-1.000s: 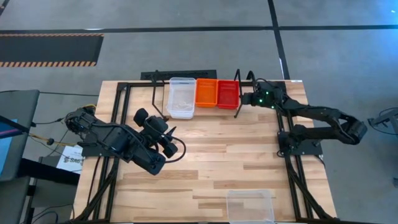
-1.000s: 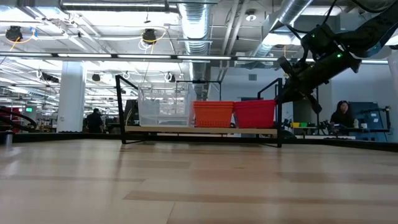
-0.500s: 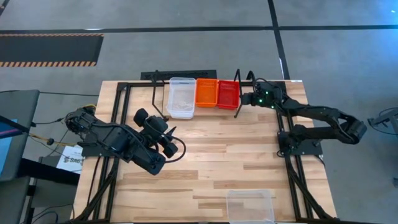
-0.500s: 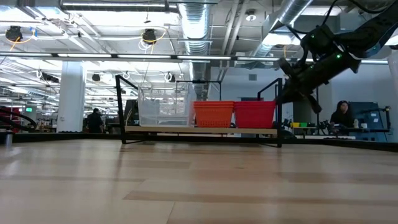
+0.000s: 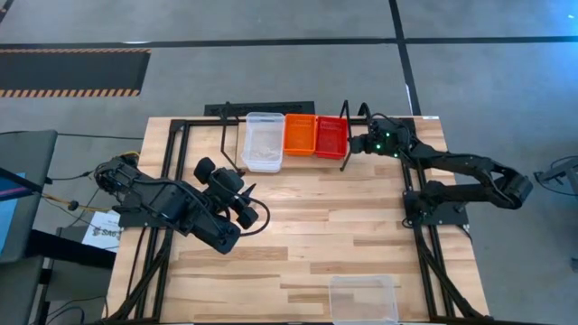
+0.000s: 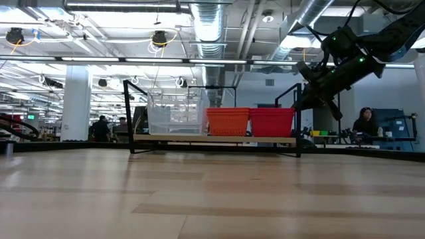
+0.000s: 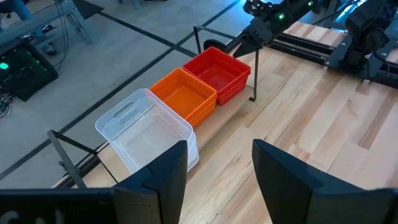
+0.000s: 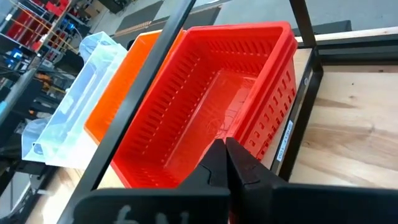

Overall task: Stack baskets on shelf by color
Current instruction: Adjust the stacked red bins on the shelf, then stack the transparent bin on top of the transparent bins on the shelf

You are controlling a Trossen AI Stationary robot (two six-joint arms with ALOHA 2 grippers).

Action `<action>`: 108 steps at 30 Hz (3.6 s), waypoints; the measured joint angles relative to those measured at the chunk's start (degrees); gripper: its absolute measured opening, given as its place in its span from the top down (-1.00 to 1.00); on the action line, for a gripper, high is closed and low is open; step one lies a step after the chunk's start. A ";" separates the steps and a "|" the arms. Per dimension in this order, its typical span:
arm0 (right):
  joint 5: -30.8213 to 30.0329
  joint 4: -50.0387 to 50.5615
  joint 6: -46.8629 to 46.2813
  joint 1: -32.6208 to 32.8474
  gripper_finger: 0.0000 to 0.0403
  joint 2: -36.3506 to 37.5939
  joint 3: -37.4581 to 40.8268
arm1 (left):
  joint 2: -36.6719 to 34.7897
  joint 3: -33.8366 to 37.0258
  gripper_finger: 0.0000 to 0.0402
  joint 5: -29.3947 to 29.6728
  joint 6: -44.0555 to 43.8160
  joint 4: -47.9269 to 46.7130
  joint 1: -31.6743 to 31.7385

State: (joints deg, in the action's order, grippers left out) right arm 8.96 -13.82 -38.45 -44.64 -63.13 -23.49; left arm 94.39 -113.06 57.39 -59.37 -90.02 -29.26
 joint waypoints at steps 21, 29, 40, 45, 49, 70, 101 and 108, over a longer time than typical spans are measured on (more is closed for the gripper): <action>12.73 3.87 4.92 -3.90 1.00 6.50 -0.02 | 0.00 0.00 0.16 -1.27 -0.65 0.02 -0.01; 16.28 23.57 6.05 -1.01 1.00 19.65 -0.02 | 0.02 0.00 0.16 -3.08 -0.90 0.02 -0.01; 15.82 27.92 -4.01 21.19 1.00 36.25 -1.45 | 0.02 0.00 0.16 -2.89 -0.90 0.00 -0.02; 5.87 33.56 -5.06 33.64 1.00 36.91 -6.03 | 0.28 0.00 0.16 -2.64 -1.31 0.01 -0.01; -2.94 37.80 -5.03 43.20 1.00 34.10 -9.89 | 0.52 0.02 0.16 -2.58 -1.36 0.02 0.00; -14.67 64.78 -23.14 78.00 1.00 -2.97 -28.61 | 0.50 0.02 0.16 -2.71 -1.48 0.00 -0.02; -4.18 75.46 -84.67 100.48 0.00 -27.58 -47.19 | 0.50 0.02 0.16 -2.89 5.18 0.00 -0.02; -2.87 72.21 -84.66 100.52 -0.14 -31.97 -47.17 | 0.48 0.01 0.16 -2.89 5.20 0.00 -0.01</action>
State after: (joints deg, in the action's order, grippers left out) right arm 6.10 58.38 -123.11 55.88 -95.11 -70.65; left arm 94.87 -113.04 54.50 -54.17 -90.02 -29.27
